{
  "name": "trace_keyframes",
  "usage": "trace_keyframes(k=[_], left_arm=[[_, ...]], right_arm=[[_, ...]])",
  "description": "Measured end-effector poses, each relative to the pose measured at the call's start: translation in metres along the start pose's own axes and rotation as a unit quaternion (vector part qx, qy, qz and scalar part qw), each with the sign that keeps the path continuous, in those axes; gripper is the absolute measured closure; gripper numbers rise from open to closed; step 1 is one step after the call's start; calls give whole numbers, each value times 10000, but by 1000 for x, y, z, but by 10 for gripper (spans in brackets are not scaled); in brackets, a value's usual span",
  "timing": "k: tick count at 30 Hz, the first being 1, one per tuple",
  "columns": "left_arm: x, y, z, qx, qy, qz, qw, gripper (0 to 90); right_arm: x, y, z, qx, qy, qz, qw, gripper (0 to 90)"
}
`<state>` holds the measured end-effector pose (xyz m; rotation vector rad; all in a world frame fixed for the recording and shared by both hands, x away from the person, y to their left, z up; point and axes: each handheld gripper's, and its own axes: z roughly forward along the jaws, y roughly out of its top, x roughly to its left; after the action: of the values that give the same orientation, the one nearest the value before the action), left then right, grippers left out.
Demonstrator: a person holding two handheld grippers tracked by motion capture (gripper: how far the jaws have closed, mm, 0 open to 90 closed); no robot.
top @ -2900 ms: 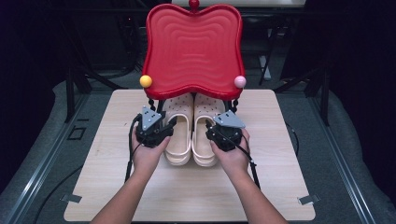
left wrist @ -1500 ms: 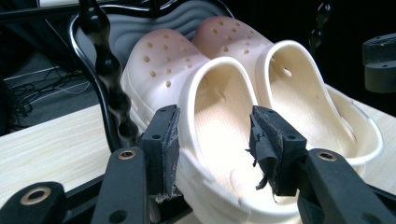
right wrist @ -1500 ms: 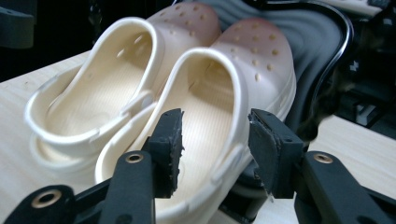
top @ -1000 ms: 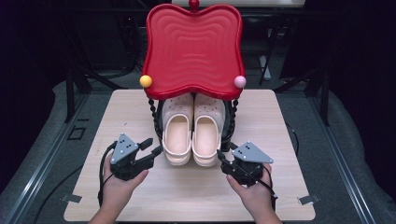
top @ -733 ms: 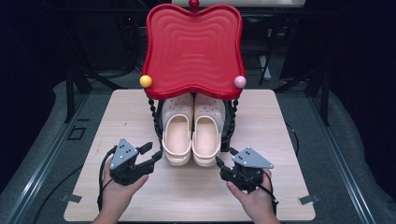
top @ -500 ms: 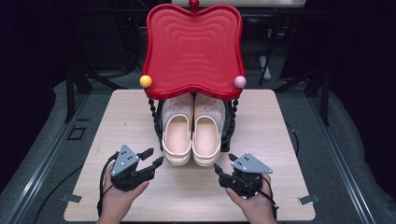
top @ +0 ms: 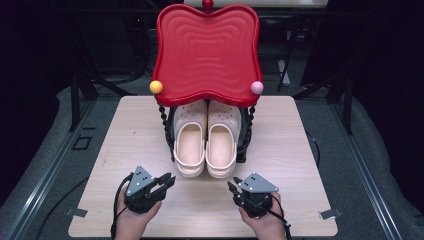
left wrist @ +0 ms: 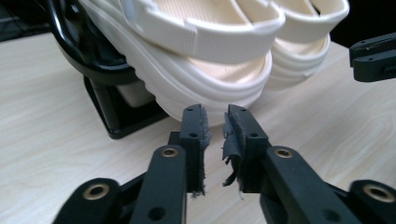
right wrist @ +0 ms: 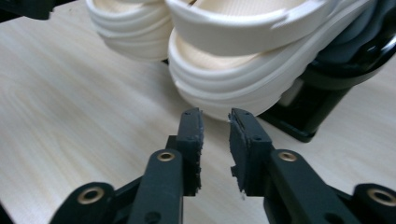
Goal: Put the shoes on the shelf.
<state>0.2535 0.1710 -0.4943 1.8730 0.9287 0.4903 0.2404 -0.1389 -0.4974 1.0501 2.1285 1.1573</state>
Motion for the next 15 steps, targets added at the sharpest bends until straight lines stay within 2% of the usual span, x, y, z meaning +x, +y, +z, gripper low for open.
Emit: trace_keyframes(k=[2, 5, 6, 9, 10, 15], left_arm=[[-2, -4, 4, 93, -53, 12, 9999, 828], [-3, -5, 7, 128, -81, 27, 9999, 859], [-5, -7, 9, 140, -73, 47, 9999, 875], [-7, -8, 13, 210, -8, 92, 9997, 886], [-8, -8, 14, 234, -27, 78, 9997, 891], [-10, -9, 20, 255, -126, 65, 9996, 898]], right_arm=[[2, -2, 3, 167, 84, -27, 9998, 821], [4, -4, 8, 164, 114, -65, 9998, 865], [5, -5, 11, 243, 134, -137, 9995, 886], [7, -7, 15, 302, 159, -106, 9994, 894], [6, -7, 15, 364, 181, -111, 9991, 894], [7, -8, 19, 298, 165, -55, 9994, 892]])
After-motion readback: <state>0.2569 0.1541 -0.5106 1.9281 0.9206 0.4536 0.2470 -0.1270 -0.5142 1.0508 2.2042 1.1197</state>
